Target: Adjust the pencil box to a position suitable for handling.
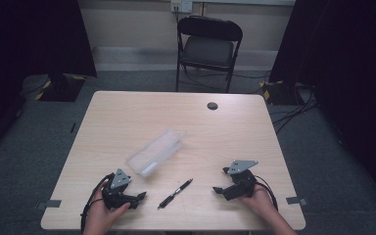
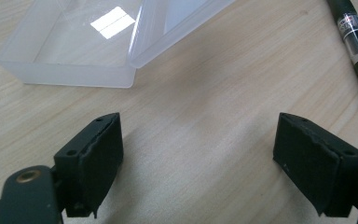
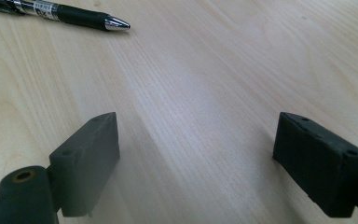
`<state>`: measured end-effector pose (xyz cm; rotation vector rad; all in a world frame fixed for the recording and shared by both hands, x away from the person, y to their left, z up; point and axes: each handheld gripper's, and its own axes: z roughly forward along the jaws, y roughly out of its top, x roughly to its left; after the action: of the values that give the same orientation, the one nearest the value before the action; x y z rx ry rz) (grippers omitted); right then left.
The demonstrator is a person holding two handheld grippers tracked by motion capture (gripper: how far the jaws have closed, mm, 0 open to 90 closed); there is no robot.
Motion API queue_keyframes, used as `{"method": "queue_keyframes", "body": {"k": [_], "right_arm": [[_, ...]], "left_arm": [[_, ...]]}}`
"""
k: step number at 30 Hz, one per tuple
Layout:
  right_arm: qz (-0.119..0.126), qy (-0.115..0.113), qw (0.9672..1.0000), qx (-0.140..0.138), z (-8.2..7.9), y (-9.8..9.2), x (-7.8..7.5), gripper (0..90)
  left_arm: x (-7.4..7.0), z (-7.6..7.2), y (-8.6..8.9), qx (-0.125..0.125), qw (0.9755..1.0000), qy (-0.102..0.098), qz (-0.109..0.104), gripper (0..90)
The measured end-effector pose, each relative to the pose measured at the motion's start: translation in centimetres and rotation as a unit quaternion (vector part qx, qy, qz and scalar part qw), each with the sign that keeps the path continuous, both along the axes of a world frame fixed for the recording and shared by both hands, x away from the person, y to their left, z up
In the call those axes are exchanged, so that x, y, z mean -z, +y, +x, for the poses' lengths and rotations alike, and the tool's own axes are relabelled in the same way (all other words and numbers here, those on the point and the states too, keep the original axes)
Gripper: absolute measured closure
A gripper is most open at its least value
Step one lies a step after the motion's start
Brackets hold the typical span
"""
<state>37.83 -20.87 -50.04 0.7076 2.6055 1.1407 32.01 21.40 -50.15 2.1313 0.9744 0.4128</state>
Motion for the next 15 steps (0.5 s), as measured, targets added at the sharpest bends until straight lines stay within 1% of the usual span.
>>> {"method": "queue_keyframes", "body": {"k": [2, 6, 10, 14, 15], "right_arm": [[0.000, 0.000, 1.0000, 0.000, 0.01, 0.00, 0.00, 13.2], [0.000, 0.000, 1.0000, 0.000, 0.01, 0.00, 0.00, 13.2], [0.000, 0.000, 1.0000, 0.000, 0.00, 0.00, 0.00, 13.3], [0.000, 0.000, 1.0000, 0.000, -0.01, 0.00, 0.00, 13.2], [0.000, 0.000, 1.0000, 0.000, -0.01, 0.00, 0.00, 13.3]], "left_arm": [[-0.02, 0.02, 0.02, 0.001, 1.0000, -0.001, 0.002, 15.8], [0.01, 0.02, -0.01, -0.001, 1.0000, 0.000, 0.000, 15.9], [-0.05, 0.19, 0.02, 0.006, 1.0000, 0.001, 0.004, 15.7], [-0.08, 0.23, 0.03, 0.003, 1.0000, 0.002, 0.004, 16.5], [-0.02, 0.24, 0.05, 0.004, 1.0000, 0.000, 0.000, 16.8]]}}
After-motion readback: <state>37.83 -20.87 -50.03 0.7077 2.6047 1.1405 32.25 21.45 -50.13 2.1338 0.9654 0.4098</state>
